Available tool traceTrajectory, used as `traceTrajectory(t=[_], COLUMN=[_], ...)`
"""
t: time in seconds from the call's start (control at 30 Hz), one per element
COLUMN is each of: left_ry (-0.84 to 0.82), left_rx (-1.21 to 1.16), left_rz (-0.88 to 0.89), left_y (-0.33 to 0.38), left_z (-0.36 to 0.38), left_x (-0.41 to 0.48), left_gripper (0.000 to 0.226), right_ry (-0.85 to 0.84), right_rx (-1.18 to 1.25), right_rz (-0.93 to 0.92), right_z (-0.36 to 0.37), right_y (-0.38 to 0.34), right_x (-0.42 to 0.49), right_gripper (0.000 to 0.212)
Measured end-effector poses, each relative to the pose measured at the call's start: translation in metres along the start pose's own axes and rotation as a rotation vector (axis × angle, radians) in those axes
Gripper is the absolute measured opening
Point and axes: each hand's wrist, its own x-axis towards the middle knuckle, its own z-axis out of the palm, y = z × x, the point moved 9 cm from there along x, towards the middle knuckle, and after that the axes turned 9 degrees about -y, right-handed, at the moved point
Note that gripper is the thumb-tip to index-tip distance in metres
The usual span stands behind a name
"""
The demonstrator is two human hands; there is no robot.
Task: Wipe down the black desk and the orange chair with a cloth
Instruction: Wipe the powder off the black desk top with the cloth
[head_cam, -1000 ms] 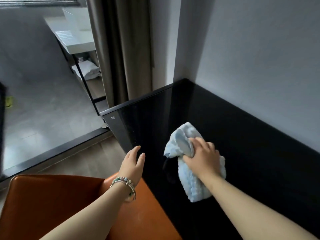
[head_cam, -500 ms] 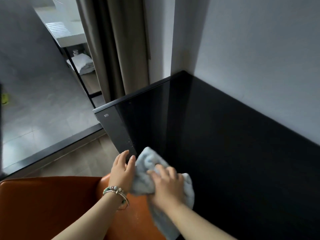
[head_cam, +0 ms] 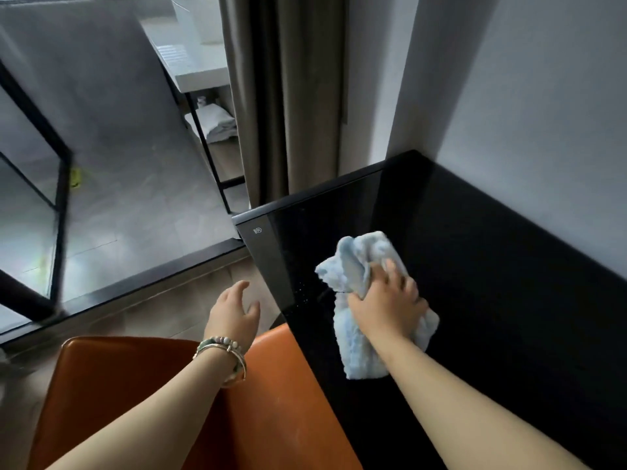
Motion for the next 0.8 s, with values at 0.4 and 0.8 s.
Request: traceTrajectory(t=[0.4,0.8], left_ry=[-0.067,-0.034], left_rx=[0.428,0.173], left_rz=[0.088,0.011], left_y=[-0.03,-0.063], left_z=[-0.009,-0.039], left_x=[0.015,0.001], left_gripper=[0.051,0.048], right_ry=[-0.118,-0.132], right_rx=[-0.245,-0.126], right_rz=[-0.409,-0.431], right_z=[0.072,0.034], right_y=[-0.099,-0.14], right_x=[-0.001,0.039], right_gripper=[0.049,0.058])
